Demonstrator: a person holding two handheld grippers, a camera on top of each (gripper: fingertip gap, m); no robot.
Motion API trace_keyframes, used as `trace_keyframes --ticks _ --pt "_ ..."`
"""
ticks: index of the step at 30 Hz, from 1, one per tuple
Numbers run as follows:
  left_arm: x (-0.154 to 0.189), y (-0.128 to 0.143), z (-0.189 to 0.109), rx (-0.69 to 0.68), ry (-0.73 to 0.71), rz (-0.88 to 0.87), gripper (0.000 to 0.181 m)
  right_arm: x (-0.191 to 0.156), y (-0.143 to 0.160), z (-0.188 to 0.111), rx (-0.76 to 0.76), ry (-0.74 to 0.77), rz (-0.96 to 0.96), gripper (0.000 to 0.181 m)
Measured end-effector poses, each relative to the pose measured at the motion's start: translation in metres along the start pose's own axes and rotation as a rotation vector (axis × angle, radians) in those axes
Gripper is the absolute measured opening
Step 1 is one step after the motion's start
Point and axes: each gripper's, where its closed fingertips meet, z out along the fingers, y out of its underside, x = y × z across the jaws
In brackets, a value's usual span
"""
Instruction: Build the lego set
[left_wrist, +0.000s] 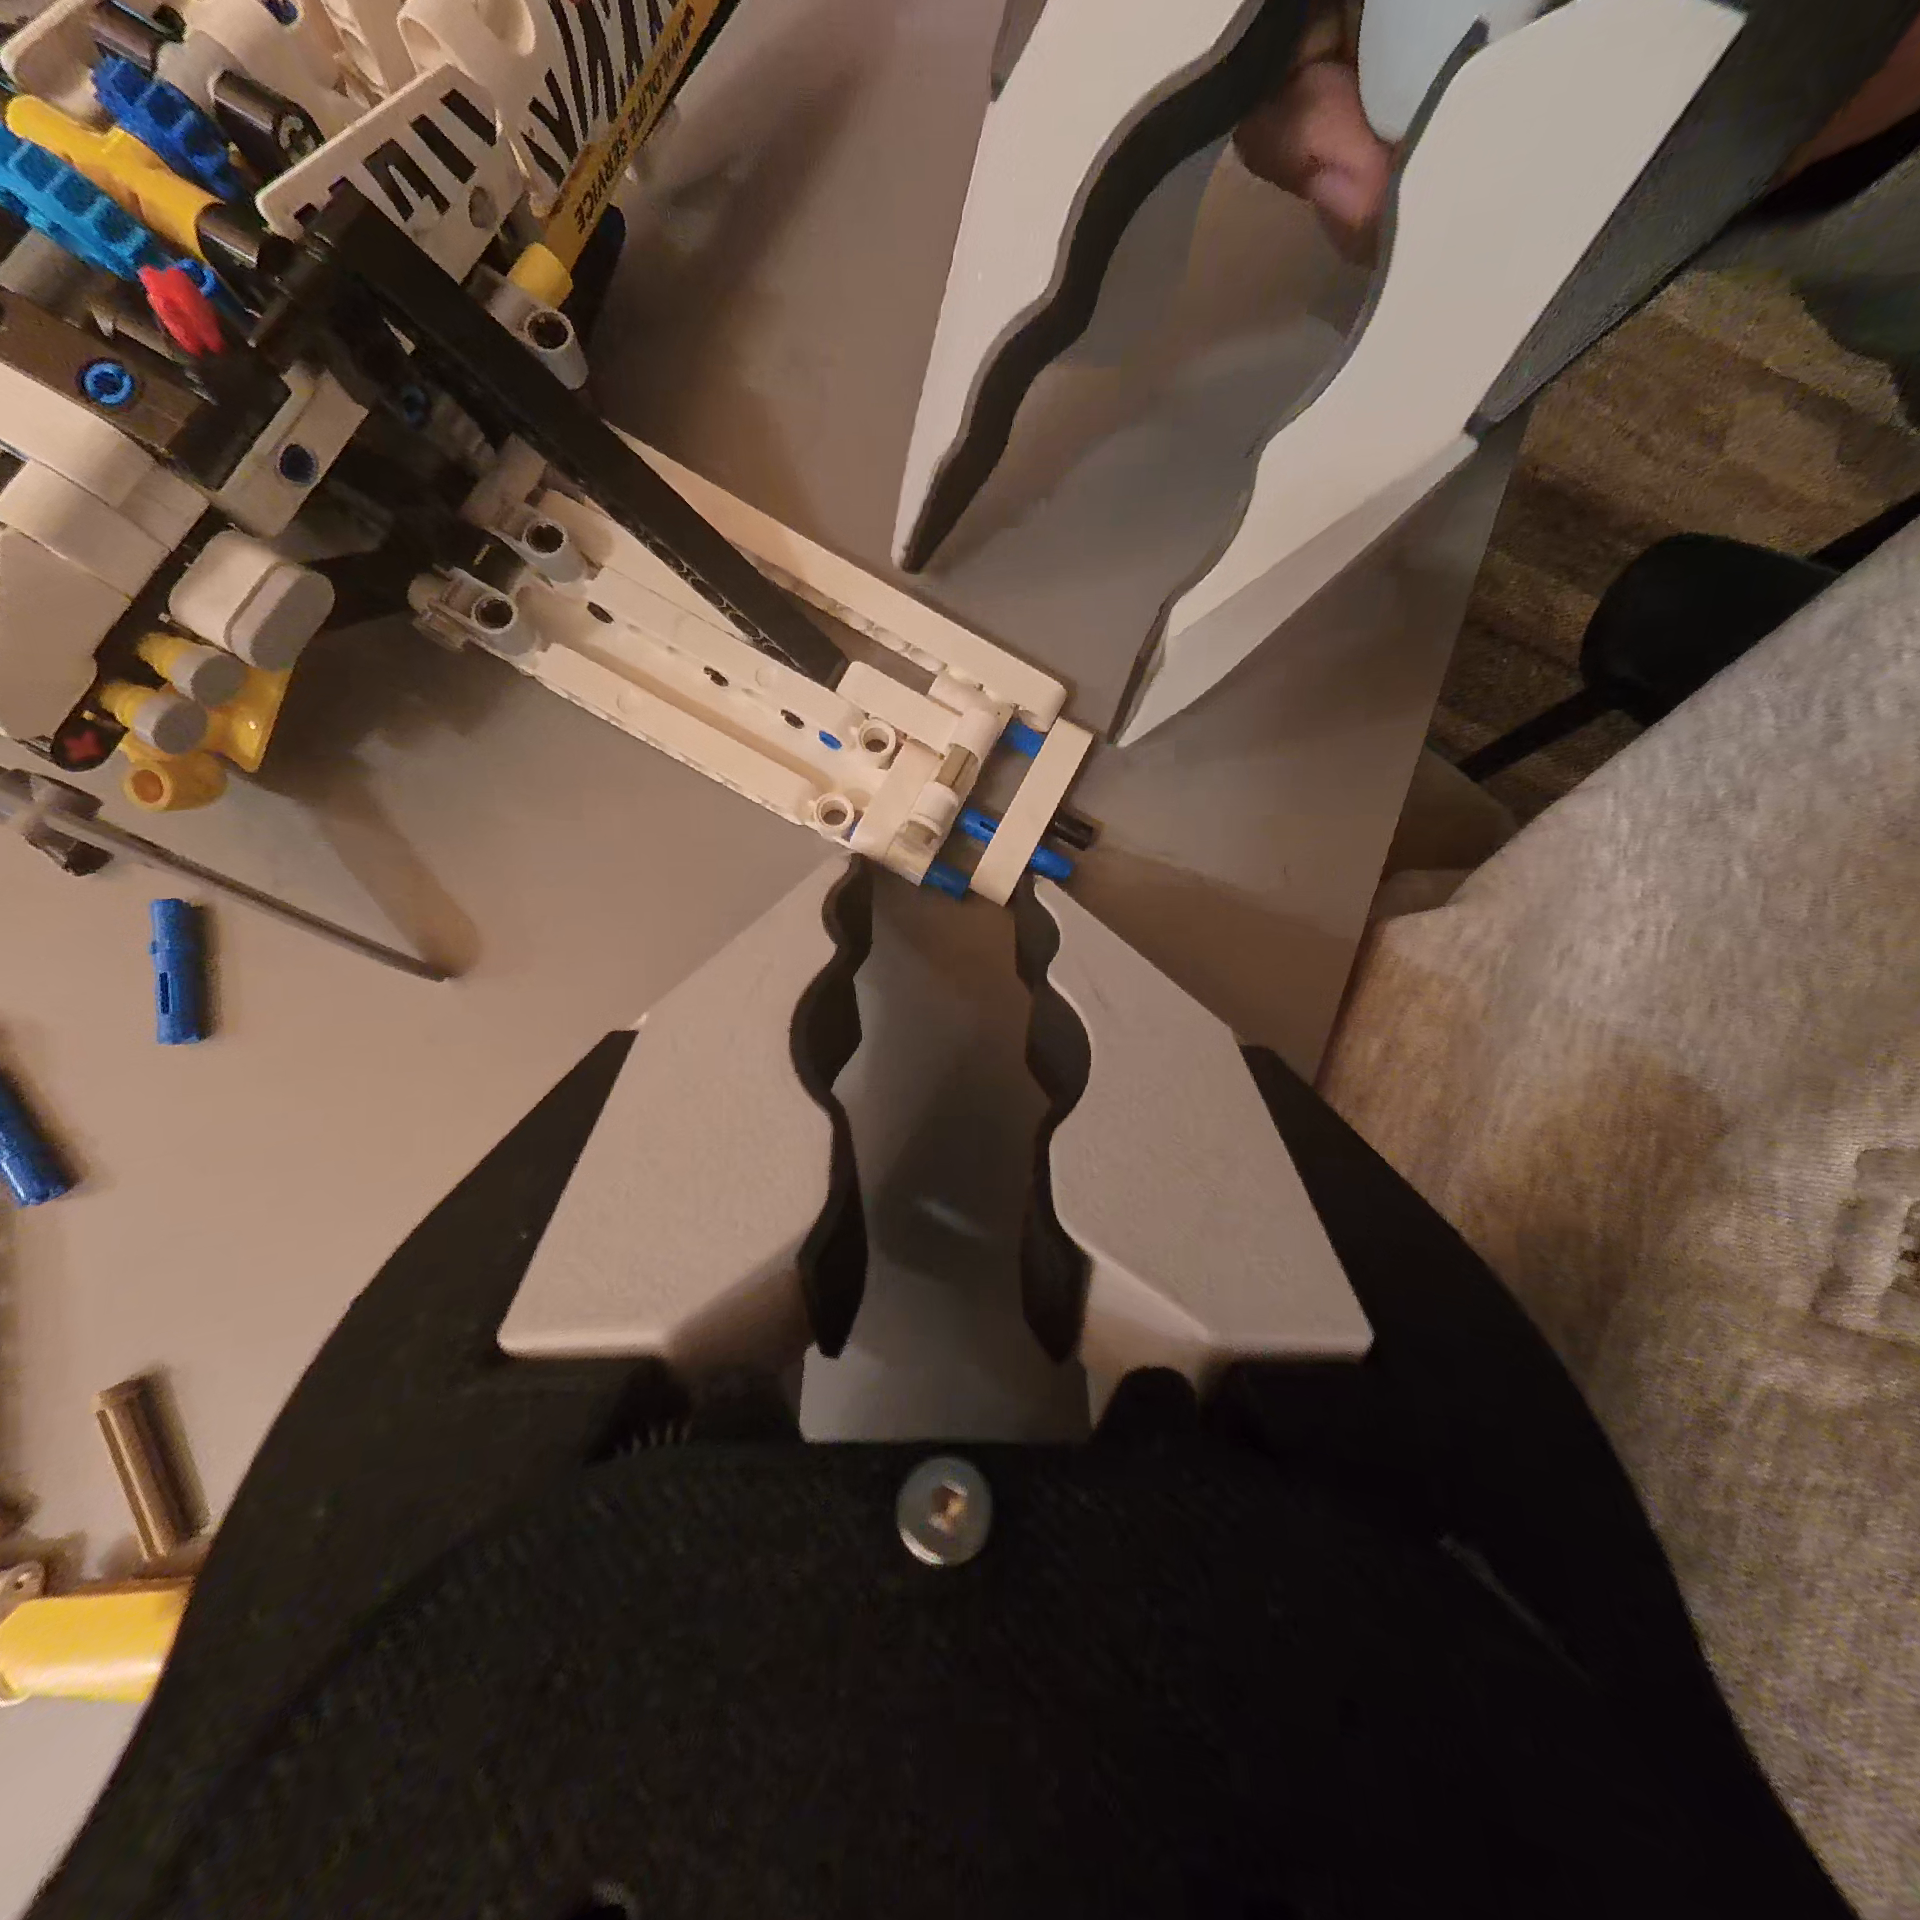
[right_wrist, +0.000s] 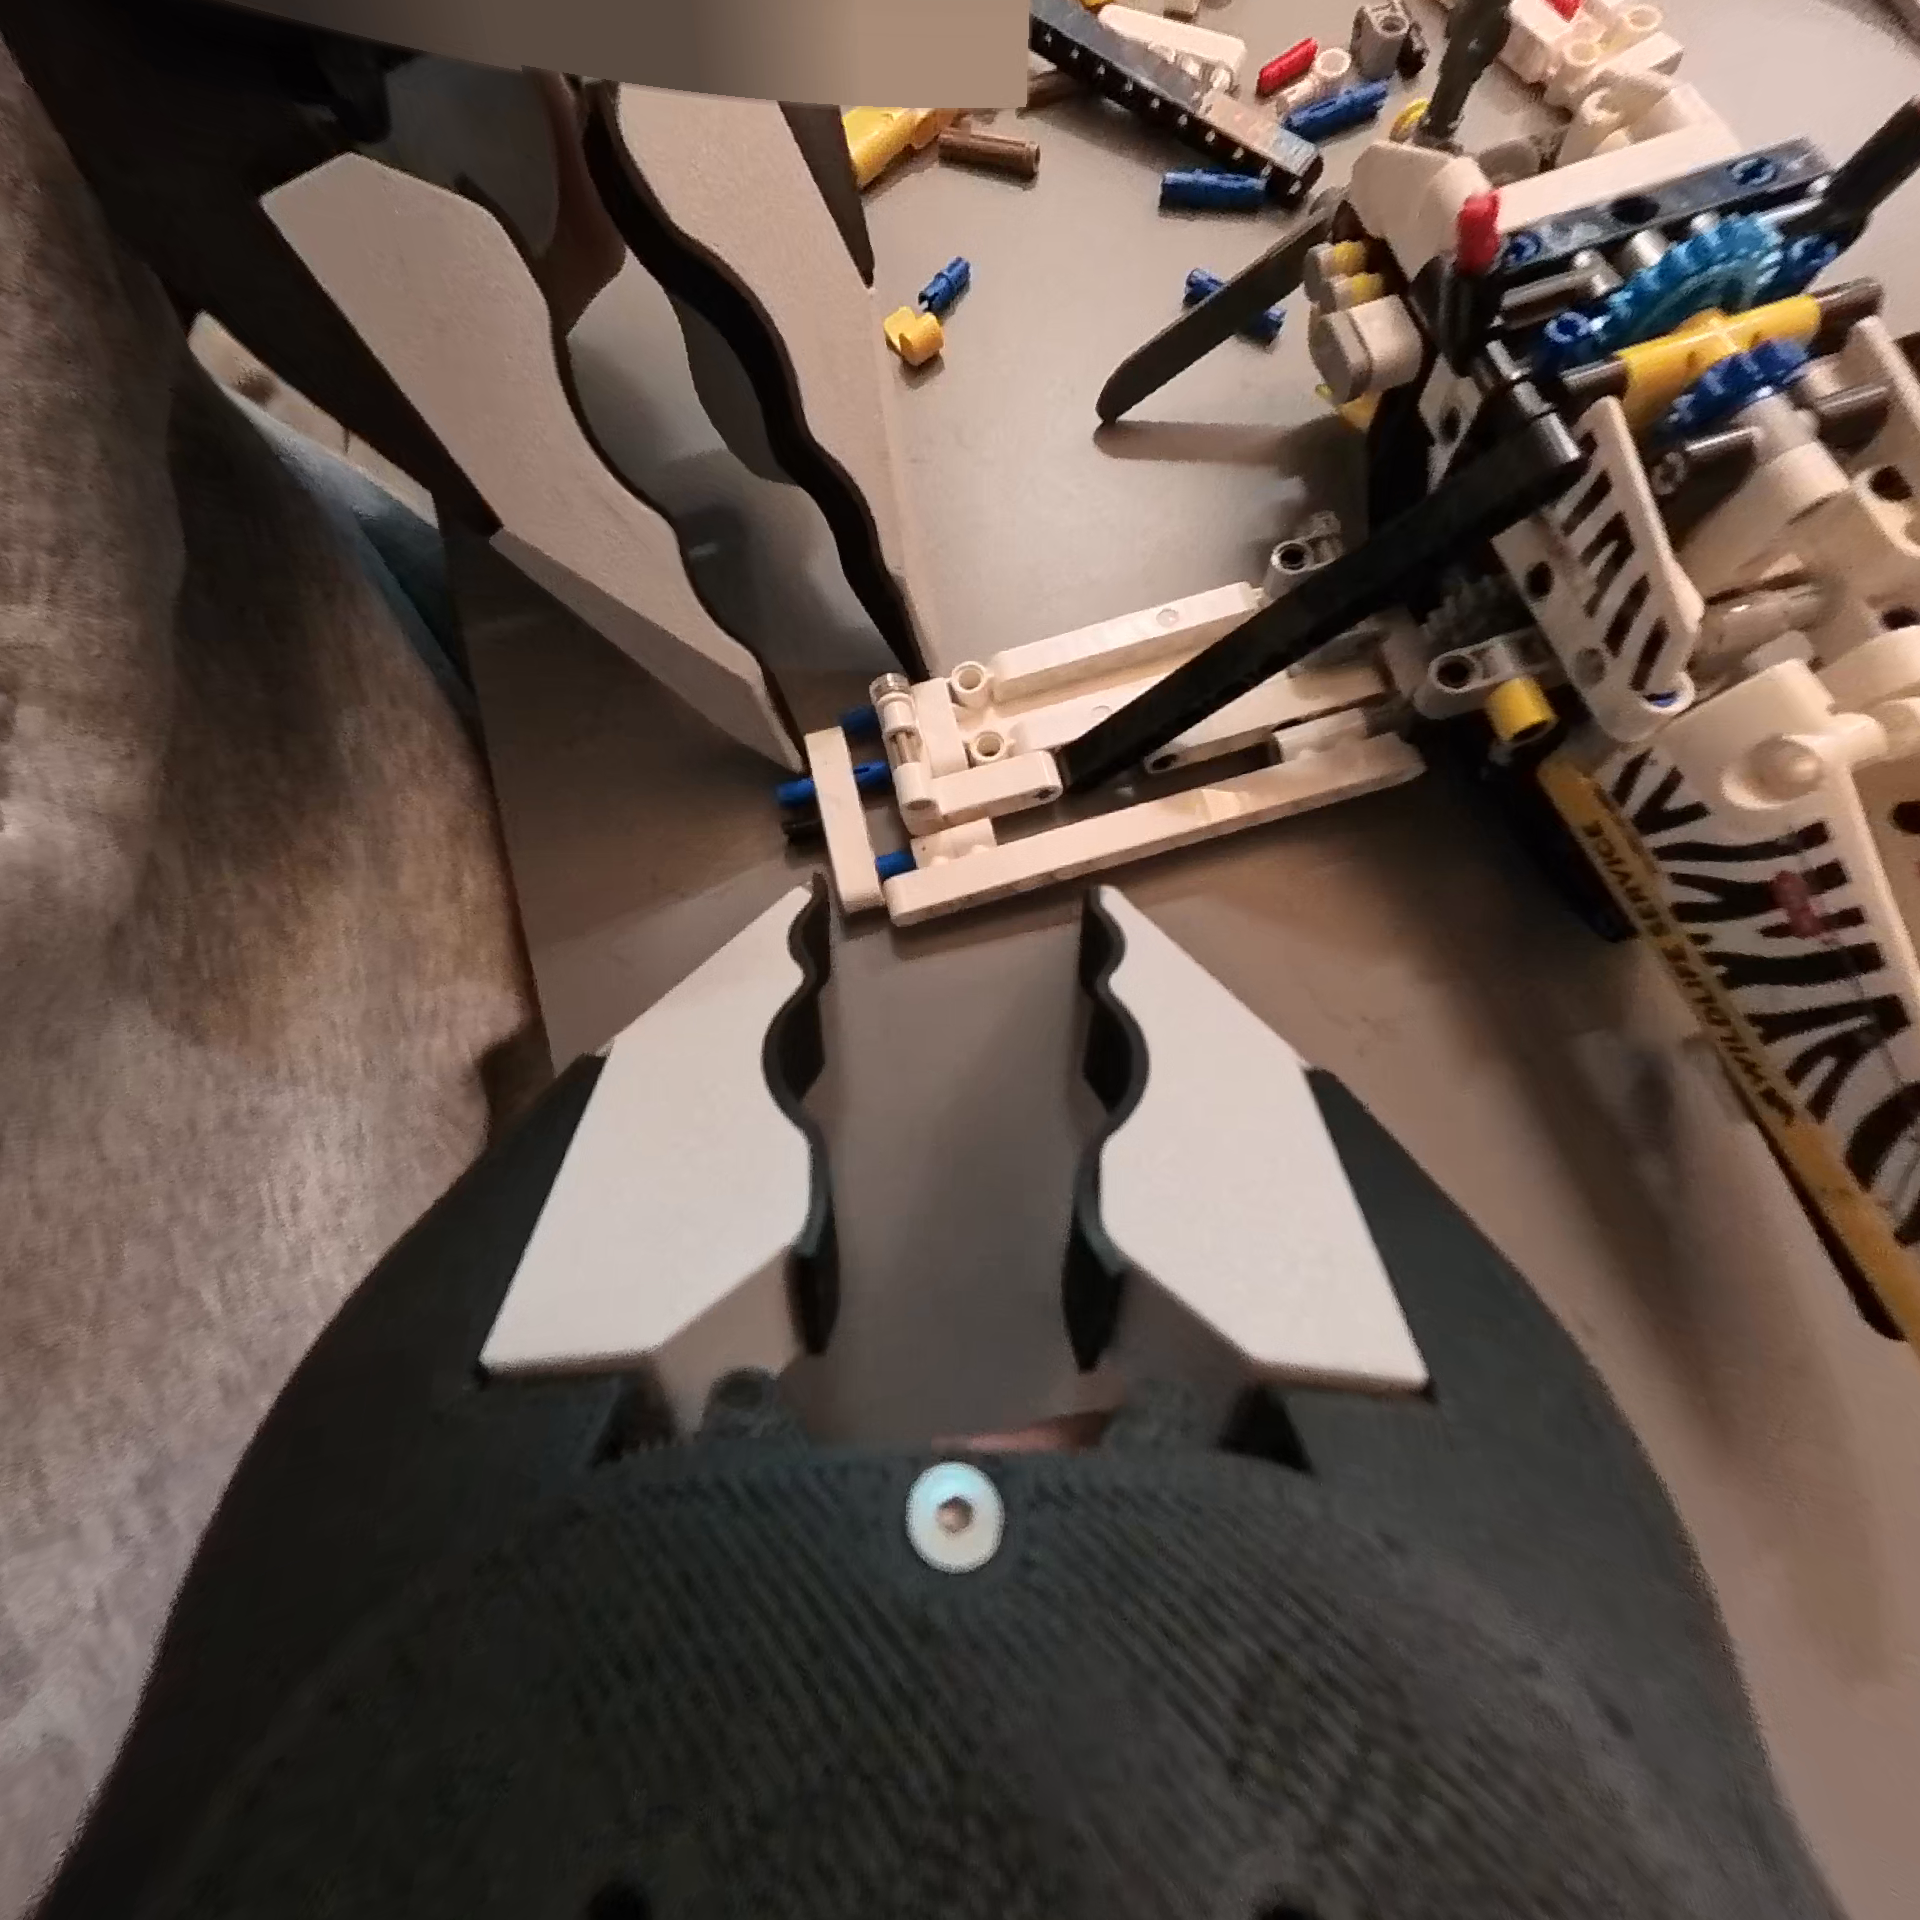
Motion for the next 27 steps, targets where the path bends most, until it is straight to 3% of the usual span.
trace_keyframes --ticks 5,15,27 --pt "0.001 0.001 -0.001 0.002 0.004 -0.004 0.023 -0.01 -0.017 -0.005 0.079 -0.017 -0.088 0.054" --pt "0.002 0.001 -0.001 0.011 0.007 -0.006 0.019 -0.013 0.0 0.008 -0.14 -0.016 -0.196 0.038" --pt "0.001 0.0 0.001 0.021 0.018 -0.008 0.019 -0.014 -0.002 -0.005 -0.065 -0.036 -0.074 0.052"
